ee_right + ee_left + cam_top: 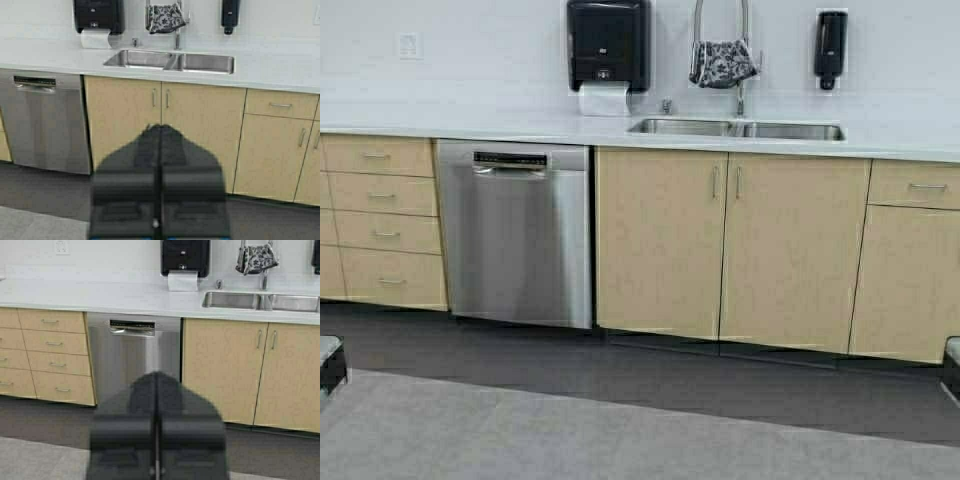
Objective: Get the cloth and wipe up the spill under the wine glass
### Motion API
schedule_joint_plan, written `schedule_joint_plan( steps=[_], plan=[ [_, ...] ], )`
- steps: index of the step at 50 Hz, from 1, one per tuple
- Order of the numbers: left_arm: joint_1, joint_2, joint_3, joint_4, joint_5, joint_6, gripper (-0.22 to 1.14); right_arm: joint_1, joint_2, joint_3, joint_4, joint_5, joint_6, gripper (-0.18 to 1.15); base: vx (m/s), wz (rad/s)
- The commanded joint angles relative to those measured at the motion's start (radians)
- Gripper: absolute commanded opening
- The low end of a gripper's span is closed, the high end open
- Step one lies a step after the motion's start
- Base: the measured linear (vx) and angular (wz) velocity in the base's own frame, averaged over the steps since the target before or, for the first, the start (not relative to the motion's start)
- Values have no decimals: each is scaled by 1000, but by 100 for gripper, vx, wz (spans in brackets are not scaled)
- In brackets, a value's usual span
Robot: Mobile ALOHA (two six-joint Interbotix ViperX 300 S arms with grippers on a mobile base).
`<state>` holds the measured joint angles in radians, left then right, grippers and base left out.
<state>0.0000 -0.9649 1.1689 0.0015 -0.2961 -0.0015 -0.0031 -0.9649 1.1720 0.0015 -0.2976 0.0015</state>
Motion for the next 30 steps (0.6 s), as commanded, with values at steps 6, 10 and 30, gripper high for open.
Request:
schedule_joint_plan(
  steps=[6, 10, 30],
  plan=[
    [-15, -43, 8, 0, -2, -2, 2, 15, 14, 0, 0, 2, 0, 6, 0, 0],
    [-15, -31, 6, 0, -2, -3, 3, 15, 18, -8, 0, 2, -2, 6, 1, -2],
    [26, 25, 0, 0, -9, -15, 2, 15, 112, -40, -9, 2, -6, 6, 4, -3]
  ],
)
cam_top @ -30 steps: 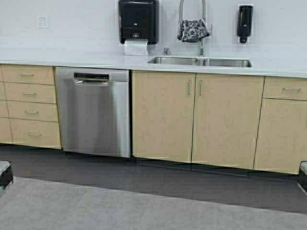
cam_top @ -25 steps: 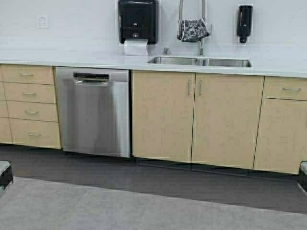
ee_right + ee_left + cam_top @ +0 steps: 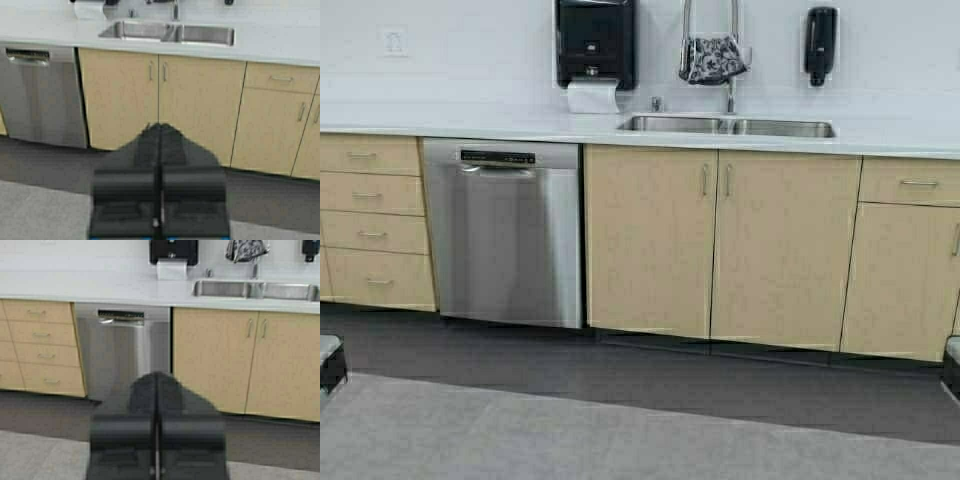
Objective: Get the cloth and wipe up the spill under the wine glass
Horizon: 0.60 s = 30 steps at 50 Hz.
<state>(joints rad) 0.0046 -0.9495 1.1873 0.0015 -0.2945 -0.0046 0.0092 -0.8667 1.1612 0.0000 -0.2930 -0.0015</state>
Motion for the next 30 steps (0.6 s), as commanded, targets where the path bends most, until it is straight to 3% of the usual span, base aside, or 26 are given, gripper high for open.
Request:
schedule_joint_plan(
  steps=[1, 30],
  plan=[
    [26, 9, -18, 0, -11, -15, 2, 3, 14, -28, -9, -3, -3, 6, 11, 0],
    [28, -21, -17, 5, -28, -41, 2, 3, -23, -18, -28, -8, 3, 6, 20, -2]
  ],
)
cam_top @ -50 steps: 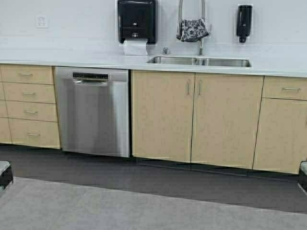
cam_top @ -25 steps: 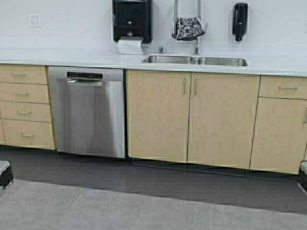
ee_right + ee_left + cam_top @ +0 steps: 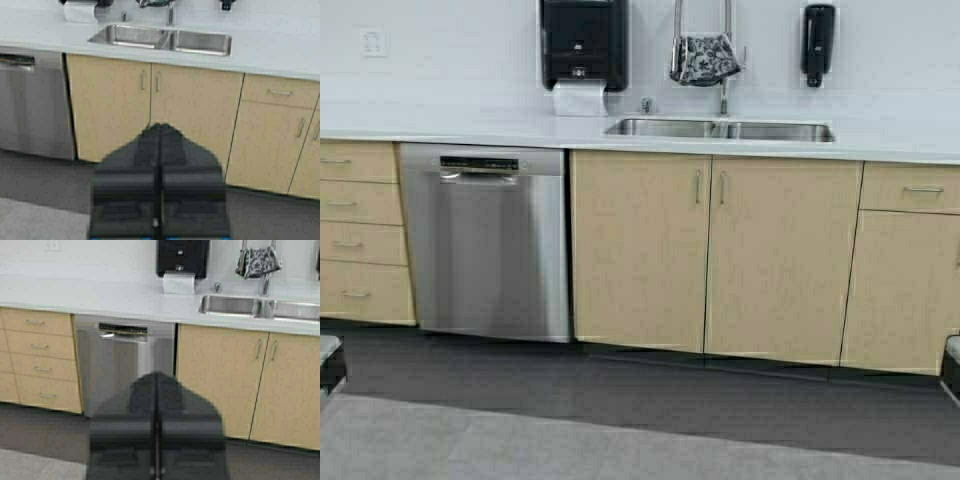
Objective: Get the cloth and wipe up the spill under the wine glass
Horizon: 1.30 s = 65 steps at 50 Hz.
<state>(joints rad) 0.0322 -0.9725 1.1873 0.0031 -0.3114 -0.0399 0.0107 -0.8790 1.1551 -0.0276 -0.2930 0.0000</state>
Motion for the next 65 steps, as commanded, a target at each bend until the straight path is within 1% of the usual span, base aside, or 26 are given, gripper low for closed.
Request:
schedule_joint_plan(
  steps=[1, 29, 39, 65],
  plan=[
    [0, 3, -15, 3, -12, -8, 2, 2, -14, -11, 0, -8, 2, 6, 27, -3],
    [0, 17, -6, 5, -38, -21, 2, 2, -32, -8, 2, -23, 5, 6, 31, -4],
    [0, 17, -5, 6, -46, -21, 2, 2, -44, -5, 2, -25, 32, 6, 36, -1],
    [0, 17, 26, 5, -69, -26, 2, 2, -51, 0, 0, -25, 32, 6, 38, -8]
  ],
)
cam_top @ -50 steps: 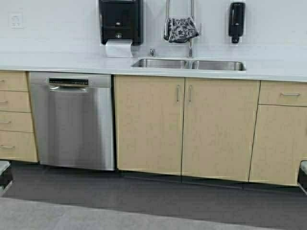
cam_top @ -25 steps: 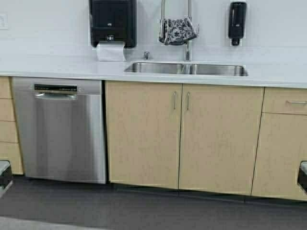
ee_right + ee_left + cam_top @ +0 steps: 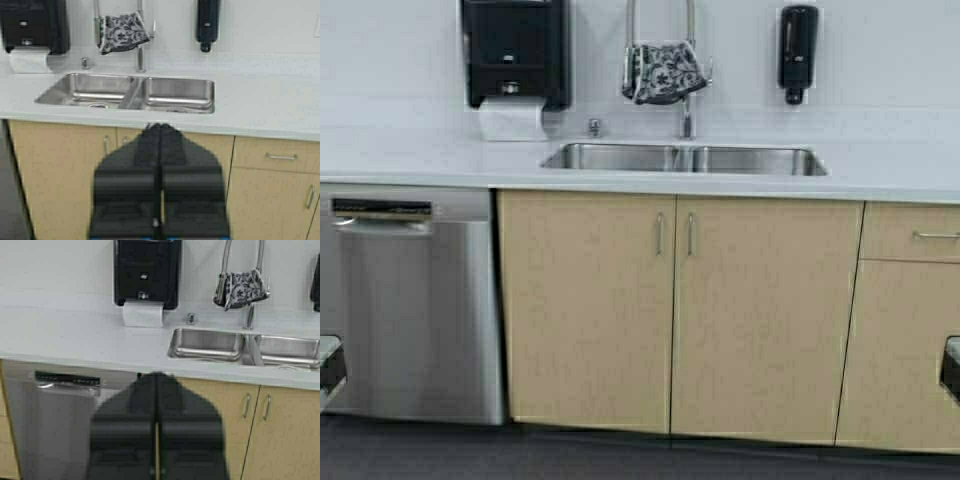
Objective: Get the cloth and wipe up the spill under the wine glass
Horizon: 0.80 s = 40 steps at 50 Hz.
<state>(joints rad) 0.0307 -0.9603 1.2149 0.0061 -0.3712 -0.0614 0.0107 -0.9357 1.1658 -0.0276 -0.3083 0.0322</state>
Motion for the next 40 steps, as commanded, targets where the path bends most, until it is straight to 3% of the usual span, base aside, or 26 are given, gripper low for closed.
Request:
schedule_joint_plan(
  steps=[1, 40],
  plan=[
    [2, 3, 0, 3, -8, -5, 2, 2, 5, -14, 0, -9, 0, 6, 38, -9],
    [2, -2, 11, 26, -32, -43, 2, 2, 5, -35, 0, 12, 5, 6, 37, -1]
  ],
)
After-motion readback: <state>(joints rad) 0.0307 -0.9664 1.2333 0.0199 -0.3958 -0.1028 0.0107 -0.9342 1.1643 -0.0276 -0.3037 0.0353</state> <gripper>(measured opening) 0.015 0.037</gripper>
